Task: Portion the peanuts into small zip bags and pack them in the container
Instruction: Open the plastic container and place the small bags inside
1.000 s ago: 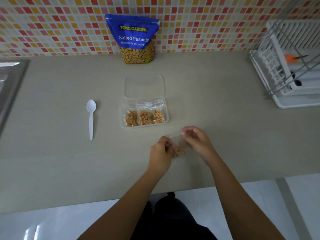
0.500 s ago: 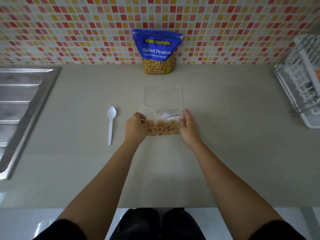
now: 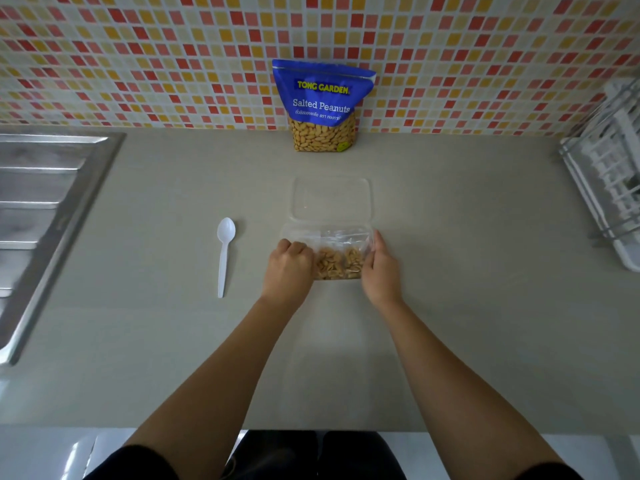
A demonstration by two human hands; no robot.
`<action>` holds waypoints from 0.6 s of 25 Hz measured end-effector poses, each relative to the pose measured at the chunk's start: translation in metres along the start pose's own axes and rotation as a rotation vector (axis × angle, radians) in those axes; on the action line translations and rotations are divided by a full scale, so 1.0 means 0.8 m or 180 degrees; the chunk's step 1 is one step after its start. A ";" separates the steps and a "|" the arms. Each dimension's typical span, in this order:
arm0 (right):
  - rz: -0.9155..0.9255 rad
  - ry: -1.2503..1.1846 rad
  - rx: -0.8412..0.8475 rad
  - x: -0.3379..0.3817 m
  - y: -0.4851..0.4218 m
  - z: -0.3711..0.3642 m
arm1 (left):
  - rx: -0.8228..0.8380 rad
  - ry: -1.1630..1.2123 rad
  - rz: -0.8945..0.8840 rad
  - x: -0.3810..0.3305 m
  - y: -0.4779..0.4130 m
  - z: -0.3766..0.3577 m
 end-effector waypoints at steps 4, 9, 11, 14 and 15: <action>-0.0090 -0.0197 -0.0048 0.000 0.001 0.001 | 0.0171 0.0526 0.0011 0.004 0.006 -0.010; -0.0027 -0.0469 -0.0752 0.010 -0.037 0.026 | -0.0470 0.1036 0.0733 0.041 -0.055 0.015; -0.0073 -0.0169 -0.0593 0.018 -0.082 0.027 | 0.0003 0.1257 0.0980 0.060 -0.098 0.003; -0.0382 0.0188 -0.0015 0.022 -0.141 0.007 | 0.1010 0.1214 0.1224 0.073 -0.145 -0.034; -0.0472 0.0213 0.0135 0.020 -0.153 -0.002 | 0.1238 0.1192 0.1238 0.074 -0.152 -0.045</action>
Point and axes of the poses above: each hand's wrist, its own y-axis away from the middle knuckle, its own z-axis out of the back of the hand, x = y × z, the point moved 5 cm from there along -y, towards the middle knuckle, and after that the axes turned 15 degrees about -y, right-handed, at the moved point
